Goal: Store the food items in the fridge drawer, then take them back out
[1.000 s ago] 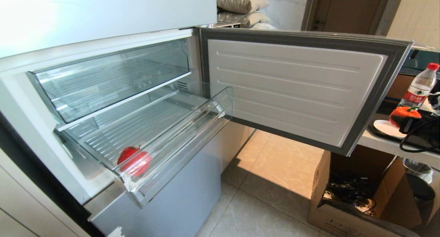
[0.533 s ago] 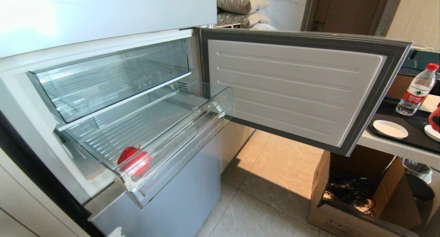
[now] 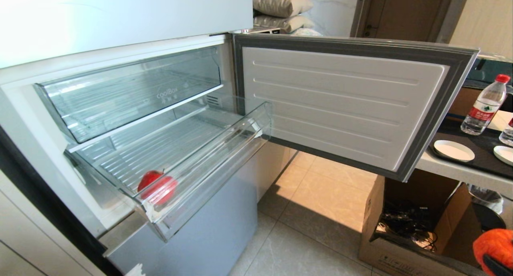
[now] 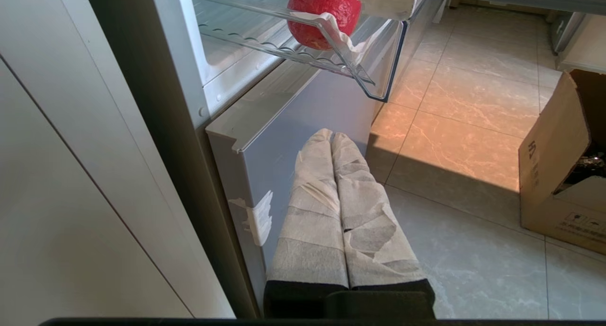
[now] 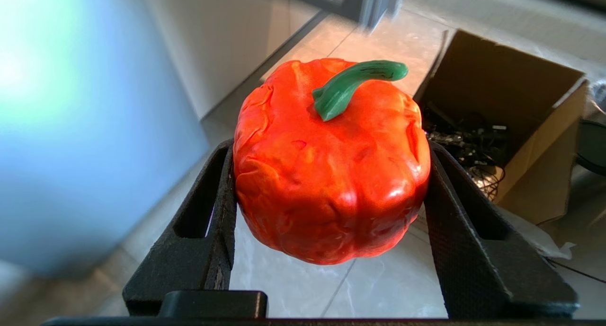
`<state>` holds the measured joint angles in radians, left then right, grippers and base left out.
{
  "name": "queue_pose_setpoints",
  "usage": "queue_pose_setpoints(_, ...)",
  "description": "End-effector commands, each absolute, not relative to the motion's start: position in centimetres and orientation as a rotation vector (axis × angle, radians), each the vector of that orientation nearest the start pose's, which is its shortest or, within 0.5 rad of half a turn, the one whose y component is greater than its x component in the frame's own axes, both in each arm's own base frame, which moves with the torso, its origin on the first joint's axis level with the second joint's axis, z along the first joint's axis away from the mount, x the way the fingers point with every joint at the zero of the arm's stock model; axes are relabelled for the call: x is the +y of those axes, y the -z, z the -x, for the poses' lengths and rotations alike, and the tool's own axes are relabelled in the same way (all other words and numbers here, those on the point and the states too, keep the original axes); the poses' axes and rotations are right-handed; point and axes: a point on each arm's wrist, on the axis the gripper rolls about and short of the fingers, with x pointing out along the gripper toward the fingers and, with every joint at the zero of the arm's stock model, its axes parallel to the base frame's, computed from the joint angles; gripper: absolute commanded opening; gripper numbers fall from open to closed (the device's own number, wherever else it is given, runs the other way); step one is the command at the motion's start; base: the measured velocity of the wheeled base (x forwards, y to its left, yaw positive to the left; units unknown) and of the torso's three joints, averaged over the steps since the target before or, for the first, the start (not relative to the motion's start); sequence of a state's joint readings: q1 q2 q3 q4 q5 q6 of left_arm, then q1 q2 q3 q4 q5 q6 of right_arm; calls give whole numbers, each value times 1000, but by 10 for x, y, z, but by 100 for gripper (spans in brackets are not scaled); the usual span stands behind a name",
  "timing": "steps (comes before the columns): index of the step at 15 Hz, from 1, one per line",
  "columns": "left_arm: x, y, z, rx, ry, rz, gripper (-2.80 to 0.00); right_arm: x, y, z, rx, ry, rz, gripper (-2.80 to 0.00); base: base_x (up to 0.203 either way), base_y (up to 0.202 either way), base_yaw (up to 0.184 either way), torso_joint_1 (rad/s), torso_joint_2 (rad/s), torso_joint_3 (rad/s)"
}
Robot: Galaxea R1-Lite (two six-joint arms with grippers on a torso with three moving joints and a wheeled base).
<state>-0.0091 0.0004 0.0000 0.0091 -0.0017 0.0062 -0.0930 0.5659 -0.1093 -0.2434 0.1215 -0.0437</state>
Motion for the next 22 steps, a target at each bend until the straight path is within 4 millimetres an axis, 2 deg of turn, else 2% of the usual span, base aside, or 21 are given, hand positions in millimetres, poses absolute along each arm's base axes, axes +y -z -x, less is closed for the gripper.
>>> queue_pose_setpoints(1, 0, -75, 23, 10, 11, -6, -280, 2, -110, -12, 112, -53, 54, -280, 0, 0, 0, 0, 0, 0)
queue_pose_setpoints(4, 0, -75, 23, 11, 11, -6, -280, 3, -91, -1, 152, -60, 79, -280, 0, 0, 0, 0, 0, 0)
queue_pose_setpoints(10, 0, -75, 23, 10, 11, -6, -280, 1, -83, 7, 145, -102, 116, -280, 0, 0, 0, 0, 0, 0)
queue_pose_setpoints(14, 0, -75, 23, 10, 11, -6, -280, 1, -75, 23, -2, -69, 133, -280, 0, 0, 0, 0, 0, 0)
queue_pose_setpoints(22, 0, -75, 23, 9, 11, -6, -280, 1, -74, 23, 9, -50, 129, -280, 0, 0, 0, 0, 0, 0)
